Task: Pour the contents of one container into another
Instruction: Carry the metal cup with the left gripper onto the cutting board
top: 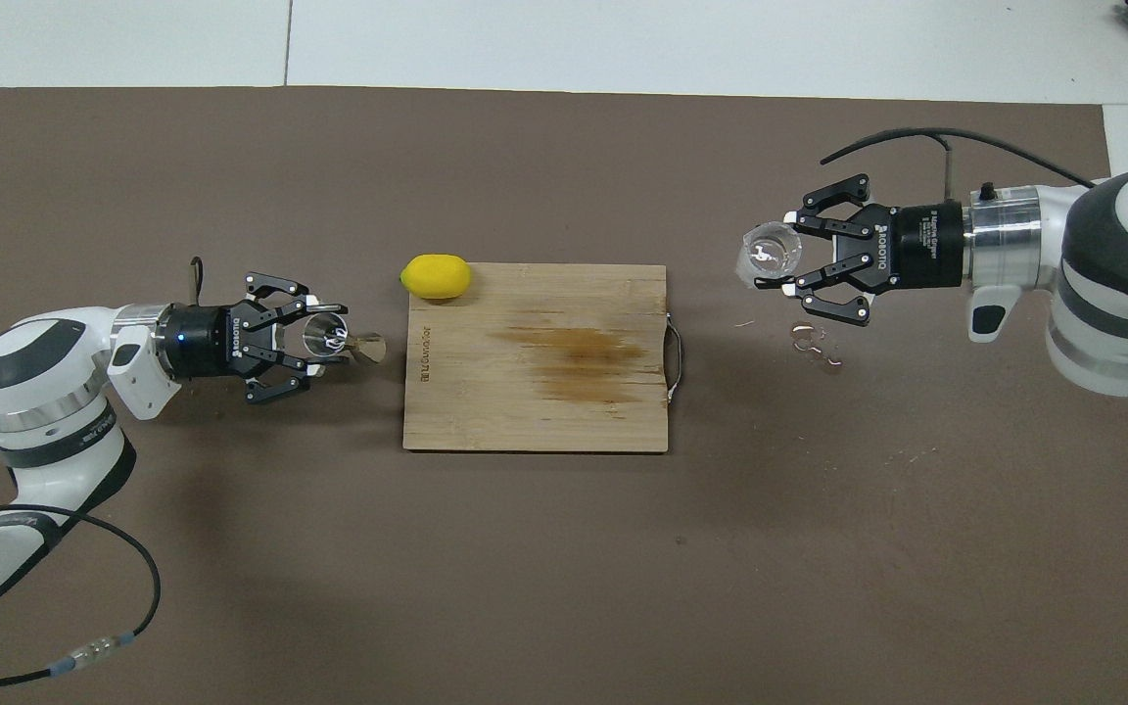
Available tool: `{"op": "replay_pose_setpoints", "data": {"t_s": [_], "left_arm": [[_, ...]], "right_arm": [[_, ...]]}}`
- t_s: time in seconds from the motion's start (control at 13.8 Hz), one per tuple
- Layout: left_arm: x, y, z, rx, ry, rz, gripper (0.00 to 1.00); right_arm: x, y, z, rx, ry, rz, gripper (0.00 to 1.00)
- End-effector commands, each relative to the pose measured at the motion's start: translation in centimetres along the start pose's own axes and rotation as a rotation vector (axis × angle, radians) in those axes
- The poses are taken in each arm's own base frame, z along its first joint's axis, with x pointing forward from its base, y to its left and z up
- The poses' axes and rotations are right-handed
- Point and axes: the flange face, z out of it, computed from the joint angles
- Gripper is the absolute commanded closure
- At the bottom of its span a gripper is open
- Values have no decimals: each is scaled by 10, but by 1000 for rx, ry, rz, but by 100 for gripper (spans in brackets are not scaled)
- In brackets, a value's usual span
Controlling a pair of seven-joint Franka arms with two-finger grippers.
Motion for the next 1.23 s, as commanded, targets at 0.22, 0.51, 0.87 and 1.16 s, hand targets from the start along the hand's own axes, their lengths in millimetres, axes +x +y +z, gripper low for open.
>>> {"op": "replay_pose_setpoints", "data": {"t_s": [0.22,0.51,0.87,1.16], "left_arm": [[7,18,68,53,-21,4,72],[-2,26,128,97,-37,-12,72],[-13,41,201,153,-43,-12,72],[-20,43,219,195,-66,0,72]], "right_arm": [[-20,4,-1,28,-14,6,100],[-16,2,-11,42,-13,6,100],[-17,3,-9,35,-14,-8,100],[-28,6,-7,30,-5,-17,100]]}}
